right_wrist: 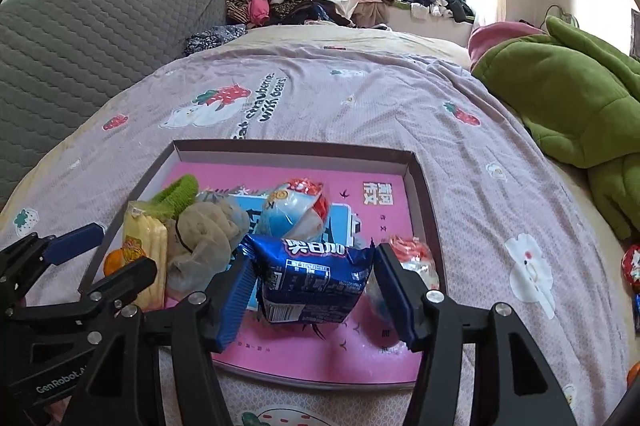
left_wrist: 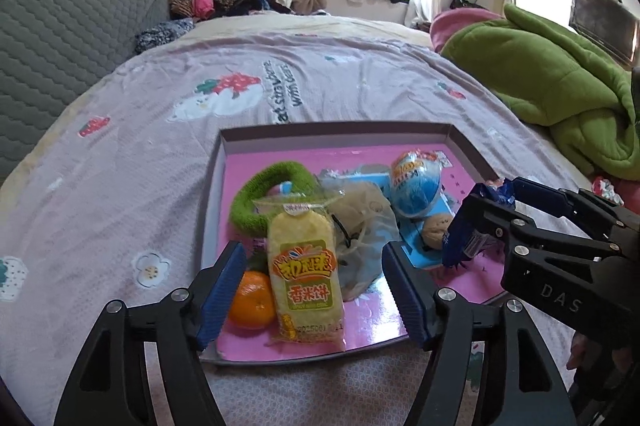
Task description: Organize objects
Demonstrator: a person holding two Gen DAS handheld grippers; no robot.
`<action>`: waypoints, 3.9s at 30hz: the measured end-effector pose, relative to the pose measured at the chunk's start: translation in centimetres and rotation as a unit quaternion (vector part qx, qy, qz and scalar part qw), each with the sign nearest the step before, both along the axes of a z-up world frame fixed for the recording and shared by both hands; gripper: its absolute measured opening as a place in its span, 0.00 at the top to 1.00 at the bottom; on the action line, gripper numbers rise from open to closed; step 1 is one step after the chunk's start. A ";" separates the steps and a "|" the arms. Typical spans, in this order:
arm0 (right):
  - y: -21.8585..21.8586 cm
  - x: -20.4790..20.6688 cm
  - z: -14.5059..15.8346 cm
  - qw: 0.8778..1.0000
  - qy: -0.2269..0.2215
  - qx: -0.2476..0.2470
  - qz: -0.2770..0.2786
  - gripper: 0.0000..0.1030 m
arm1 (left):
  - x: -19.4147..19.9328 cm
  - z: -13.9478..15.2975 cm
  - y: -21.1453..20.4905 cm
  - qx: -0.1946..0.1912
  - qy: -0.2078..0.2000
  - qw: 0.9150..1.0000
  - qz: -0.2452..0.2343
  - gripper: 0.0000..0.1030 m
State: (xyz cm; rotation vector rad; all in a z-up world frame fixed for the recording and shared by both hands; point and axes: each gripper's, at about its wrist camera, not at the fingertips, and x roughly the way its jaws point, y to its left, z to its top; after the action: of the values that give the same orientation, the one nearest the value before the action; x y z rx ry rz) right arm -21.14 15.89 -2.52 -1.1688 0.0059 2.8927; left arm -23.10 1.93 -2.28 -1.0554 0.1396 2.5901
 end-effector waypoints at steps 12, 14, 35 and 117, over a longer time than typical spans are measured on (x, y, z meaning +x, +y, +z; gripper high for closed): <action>-0.8 -1.1 2.6 1.000 0.008 0.019 0.015 0.40 | 0.8 2.8 -1.8 0.012 0.023 0.999 0.032 0.28; -0.7 -0.7 3.3 1.000 0.016 0.013 0.015 0.40 | 0.9 3.3 -1.9 0.011 0.026 0.999 0.037 0.28; -1.7 8.7 10.7 0.994 0.103 -0.014 0.027 0.39 | 8.5 11.4 -2.9 0.009 0.081 0.995 0.053 0.28; 1.1 20.6 -0.7 0.999 0.038 -0.018 -0.012 0.38 | 17.6 -0.5 -7.4 -0.027 0.011 0.995 0.096 0.28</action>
State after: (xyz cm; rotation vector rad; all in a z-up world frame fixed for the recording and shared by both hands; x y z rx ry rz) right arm -0.56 16.95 -3.17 -1.0559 0.0734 2.9254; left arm -5.50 -5.43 -2.83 -1.1075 0.1190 2.7843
